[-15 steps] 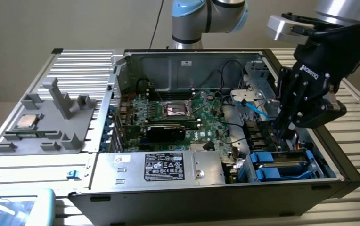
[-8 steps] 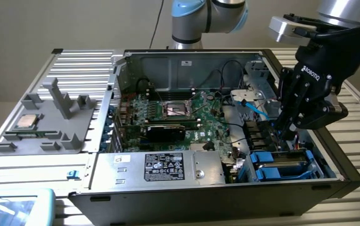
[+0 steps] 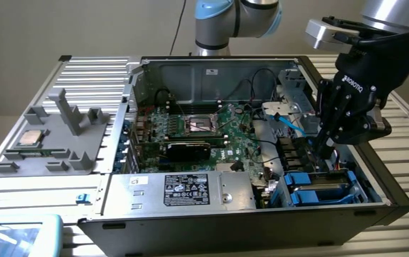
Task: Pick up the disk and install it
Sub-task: 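Insert the first disk wire, then insert the second disk wire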
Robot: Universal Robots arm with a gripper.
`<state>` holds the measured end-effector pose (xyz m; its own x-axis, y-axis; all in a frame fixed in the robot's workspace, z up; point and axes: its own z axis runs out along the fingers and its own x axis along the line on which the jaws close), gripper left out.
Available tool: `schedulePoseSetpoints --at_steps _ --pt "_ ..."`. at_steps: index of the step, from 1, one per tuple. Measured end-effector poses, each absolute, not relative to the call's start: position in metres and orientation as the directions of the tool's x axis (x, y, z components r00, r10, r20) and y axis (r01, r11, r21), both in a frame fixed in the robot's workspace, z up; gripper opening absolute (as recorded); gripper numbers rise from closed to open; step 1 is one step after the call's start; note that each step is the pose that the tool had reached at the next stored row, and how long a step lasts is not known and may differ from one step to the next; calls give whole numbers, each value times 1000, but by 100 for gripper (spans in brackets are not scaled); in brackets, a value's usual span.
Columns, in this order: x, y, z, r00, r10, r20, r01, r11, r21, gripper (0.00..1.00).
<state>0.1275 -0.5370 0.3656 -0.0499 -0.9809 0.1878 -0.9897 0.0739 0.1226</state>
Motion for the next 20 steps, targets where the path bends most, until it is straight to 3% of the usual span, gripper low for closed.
schedulePoseSetpoints --at_steps 1,2,20 --pt "128 -537 366 -50 -981 187 -990 74 123 22" --pt "128 -537 366 -50 -981 187 -990 74 123 16" --pt "128 -537 365 -50 -982 185 -990 74 123 16"
